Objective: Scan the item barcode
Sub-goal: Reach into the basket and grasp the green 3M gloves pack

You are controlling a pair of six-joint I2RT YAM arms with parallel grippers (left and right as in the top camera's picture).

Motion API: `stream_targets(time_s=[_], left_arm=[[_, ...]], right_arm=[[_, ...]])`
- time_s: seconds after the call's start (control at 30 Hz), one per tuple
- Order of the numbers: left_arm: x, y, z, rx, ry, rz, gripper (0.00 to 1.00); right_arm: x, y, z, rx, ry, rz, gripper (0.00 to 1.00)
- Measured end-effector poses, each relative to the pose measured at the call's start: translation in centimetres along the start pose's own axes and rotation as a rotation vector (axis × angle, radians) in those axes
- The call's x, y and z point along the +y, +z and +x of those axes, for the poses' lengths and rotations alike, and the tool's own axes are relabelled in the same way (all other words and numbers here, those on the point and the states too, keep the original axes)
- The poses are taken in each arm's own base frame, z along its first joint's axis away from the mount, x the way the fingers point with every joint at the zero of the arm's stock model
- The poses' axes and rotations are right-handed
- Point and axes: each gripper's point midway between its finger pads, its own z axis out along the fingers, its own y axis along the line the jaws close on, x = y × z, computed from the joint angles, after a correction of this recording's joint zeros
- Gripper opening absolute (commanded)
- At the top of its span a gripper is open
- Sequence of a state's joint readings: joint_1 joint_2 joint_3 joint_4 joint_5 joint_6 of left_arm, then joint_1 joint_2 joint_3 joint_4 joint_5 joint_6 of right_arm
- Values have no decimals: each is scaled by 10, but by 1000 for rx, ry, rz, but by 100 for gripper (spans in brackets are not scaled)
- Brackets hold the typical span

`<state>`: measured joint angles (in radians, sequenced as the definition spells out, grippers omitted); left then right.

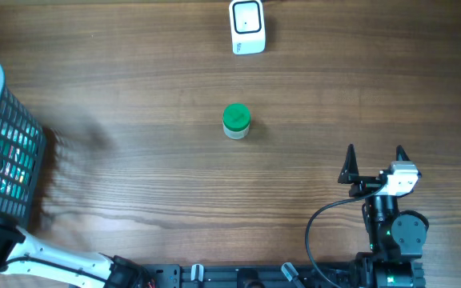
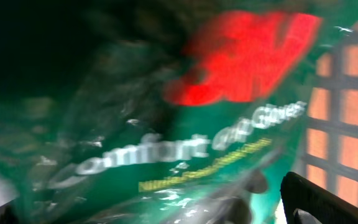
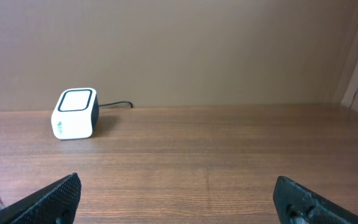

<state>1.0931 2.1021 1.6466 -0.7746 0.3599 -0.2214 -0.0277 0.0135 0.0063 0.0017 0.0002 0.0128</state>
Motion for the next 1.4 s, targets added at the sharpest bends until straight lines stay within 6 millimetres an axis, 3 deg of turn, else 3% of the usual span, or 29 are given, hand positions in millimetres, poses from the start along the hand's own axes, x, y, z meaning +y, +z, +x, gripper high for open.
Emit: stream_targets(time_s=[0.03,0.07,0.23,0.27,0.53,0.6,0.8,0.93,0.97,1.0,1.03,1.13,1.23,1.4], left_arm=[[-14,4,3,6,24,32,96],[-24,6,5,11,42,48,85],[-54,17,20,40,112,83,9],[-56,18,21,44,115,87,4],[-53,15,19,48,98,110,4],[-52,6,16,33,93,118,4],[-84,-76,2,-116,114,175,4],[-93,-96,11,-108,82,205,4],[-92,-96,17,-83,69,203,10],[-91,-95,19,-73,64,200,66],[-91,-95,20,-69,61,201,100],[-89,-94,24,-54,52,185,100],[-69,-88,26,-61,33,80,100],[-38,-48,29,-114,37,12,100]], right_arm=[[0,0,0,0,0,0,100],[0,0,0,0,0,0,100],[0,0,0,0,0,0,100],[0,0,0,0,0,0,100],[0,0,0,0,0,0,100],[0,0,0,0,0,0,100],[0,0,0,0,0,0,100],[0,0,0,0,0,0,100],[0,0,0,0,0,0,100],[0,0,0,0,0,0,100],[0,0,0,0,0,0,100],[0,0,0,0,0,0,100],[0,0,0,0,0,0,100],[0,0,0,0,0,0,100]])
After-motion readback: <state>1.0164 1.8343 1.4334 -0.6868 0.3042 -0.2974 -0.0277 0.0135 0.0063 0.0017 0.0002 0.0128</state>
